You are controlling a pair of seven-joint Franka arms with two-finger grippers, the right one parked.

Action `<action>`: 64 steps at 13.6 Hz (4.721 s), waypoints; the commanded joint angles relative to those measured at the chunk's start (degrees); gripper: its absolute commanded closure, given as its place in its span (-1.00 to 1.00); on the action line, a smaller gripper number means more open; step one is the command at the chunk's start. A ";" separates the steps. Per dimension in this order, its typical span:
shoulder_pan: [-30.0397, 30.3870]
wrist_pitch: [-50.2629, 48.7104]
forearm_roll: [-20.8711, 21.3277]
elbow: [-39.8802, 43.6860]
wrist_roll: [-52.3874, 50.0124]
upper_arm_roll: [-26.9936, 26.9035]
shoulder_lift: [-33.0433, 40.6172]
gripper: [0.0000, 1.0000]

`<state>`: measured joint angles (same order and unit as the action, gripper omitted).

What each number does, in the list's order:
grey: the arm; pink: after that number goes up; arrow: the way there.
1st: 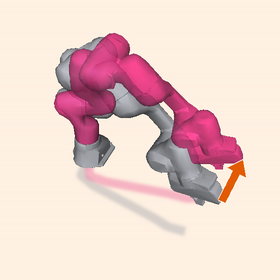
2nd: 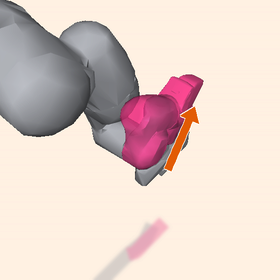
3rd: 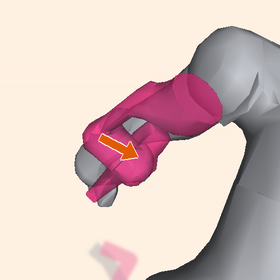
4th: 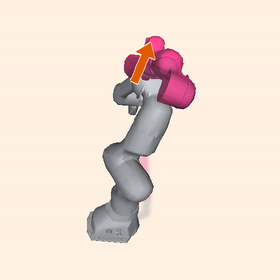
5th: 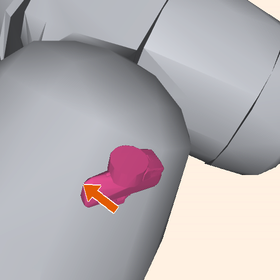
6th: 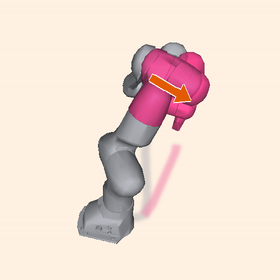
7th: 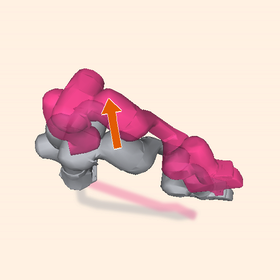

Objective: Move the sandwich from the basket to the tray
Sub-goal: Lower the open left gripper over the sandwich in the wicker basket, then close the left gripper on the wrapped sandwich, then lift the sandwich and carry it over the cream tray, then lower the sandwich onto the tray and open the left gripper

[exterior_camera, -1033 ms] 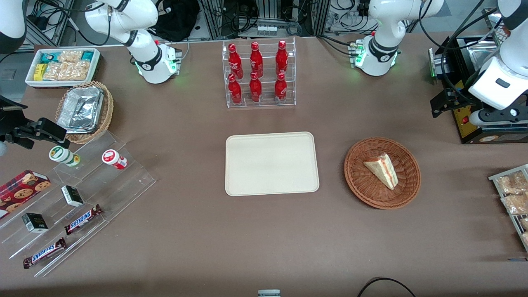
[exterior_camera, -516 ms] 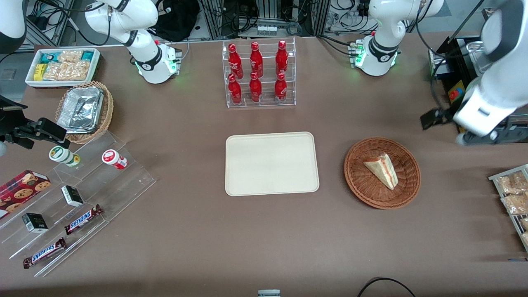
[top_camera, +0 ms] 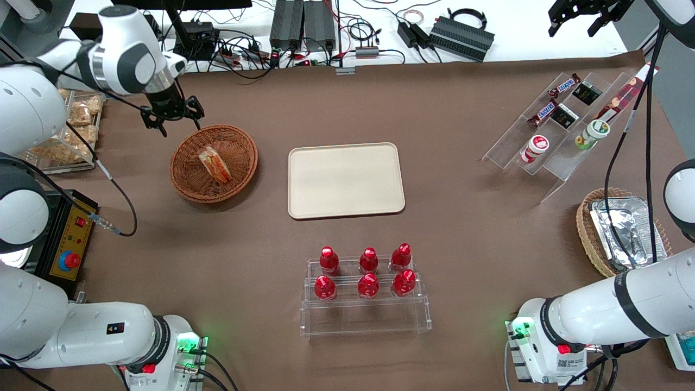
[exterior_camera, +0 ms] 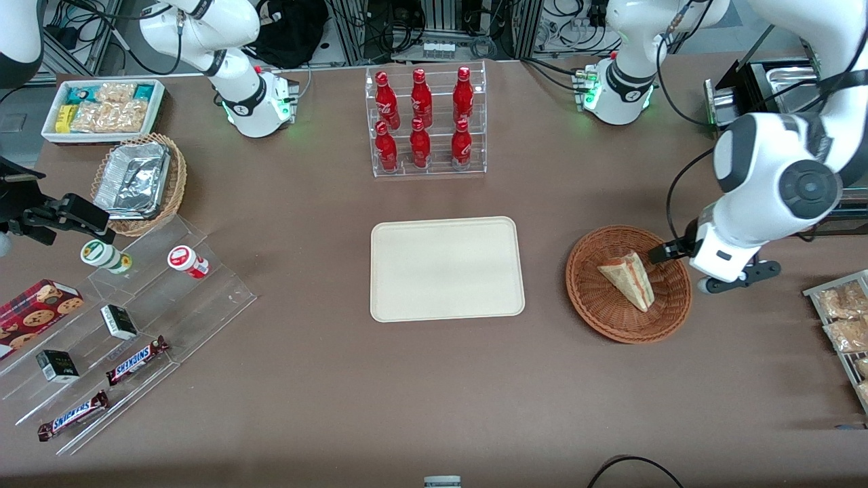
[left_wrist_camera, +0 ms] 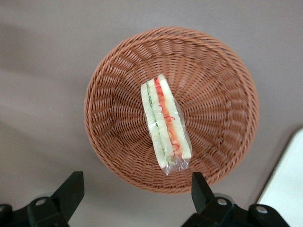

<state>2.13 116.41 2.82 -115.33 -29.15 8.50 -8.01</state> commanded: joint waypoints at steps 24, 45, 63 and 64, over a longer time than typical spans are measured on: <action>-3.17 2.73 0.26 6.65 -22.35 2.75 -4.73 0.89; -39.47 -2.33 0.26 31.66 -25.78 2.66 -32.16 0.83; -41.07 -3.90 2.81 31.04 -33.87 2.31 -27.26 -0.99; -41.06 -4.44 2.72 30.96 -34.04 1.62 -25.76 -0.99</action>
<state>-38.67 114.40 5.37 -83.38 -61.30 11.25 -38.24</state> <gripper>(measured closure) 0.013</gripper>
